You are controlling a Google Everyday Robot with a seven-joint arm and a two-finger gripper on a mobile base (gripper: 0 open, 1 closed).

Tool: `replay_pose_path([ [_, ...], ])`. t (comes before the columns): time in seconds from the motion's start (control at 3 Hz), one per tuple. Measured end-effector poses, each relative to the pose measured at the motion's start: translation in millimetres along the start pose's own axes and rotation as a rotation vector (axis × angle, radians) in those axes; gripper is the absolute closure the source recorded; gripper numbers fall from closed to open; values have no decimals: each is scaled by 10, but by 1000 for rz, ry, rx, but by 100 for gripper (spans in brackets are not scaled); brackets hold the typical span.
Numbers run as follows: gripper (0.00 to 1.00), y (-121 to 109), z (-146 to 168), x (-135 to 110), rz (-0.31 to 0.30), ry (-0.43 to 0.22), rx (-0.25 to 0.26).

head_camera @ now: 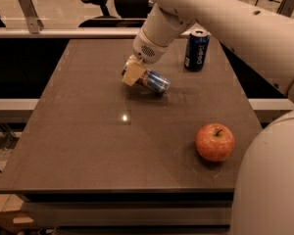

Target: Knock redbull can over

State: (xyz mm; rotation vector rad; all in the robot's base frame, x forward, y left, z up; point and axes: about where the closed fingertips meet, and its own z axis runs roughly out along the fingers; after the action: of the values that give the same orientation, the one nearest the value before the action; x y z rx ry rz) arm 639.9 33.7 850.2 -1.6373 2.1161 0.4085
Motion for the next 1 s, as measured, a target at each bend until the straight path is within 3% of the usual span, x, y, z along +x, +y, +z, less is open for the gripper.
replay_pose_path([
  [0.33,90,-20,88,-36,-13,-15,-40],
  [1.0,44,-5,125,-43,-15,-13,-45],
])
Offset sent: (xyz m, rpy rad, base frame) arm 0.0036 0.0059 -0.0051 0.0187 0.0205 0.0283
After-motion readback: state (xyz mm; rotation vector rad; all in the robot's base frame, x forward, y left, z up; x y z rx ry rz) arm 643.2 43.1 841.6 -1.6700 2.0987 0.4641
